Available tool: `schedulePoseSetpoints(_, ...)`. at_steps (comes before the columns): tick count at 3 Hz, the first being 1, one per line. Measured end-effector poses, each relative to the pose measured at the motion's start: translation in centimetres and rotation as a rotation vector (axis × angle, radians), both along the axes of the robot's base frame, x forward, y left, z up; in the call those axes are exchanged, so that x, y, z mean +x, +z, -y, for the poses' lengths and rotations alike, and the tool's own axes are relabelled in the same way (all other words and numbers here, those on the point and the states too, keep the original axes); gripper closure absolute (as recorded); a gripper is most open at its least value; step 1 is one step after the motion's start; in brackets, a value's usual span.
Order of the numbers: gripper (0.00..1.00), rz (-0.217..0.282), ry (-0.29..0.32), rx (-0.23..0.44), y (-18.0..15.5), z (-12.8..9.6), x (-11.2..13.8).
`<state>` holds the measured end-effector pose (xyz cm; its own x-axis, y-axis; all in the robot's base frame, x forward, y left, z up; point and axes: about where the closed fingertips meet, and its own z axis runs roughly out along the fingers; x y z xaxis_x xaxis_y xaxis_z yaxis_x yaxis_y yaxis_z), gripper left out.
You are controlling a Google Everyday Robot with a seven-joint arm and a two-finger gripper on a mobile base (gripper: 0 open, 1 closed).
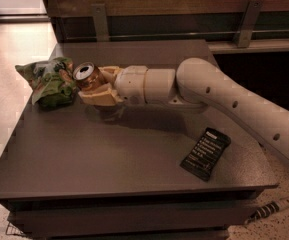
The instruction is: Place orange can upright
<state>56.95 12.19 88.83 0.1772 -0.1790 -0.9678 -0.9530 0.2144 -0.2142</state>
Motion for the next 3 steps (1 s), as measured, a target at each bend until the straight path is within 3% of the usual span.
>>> schedulePoseSetpoints(2, 1.00, -0.048, -0.033, 0.077, 1.5, 1.1, -0.4)
schedulePoseSetpoints(3, 1.00, -0.061, -0.056, 0.080, 1.9, 1.3, -0.1)
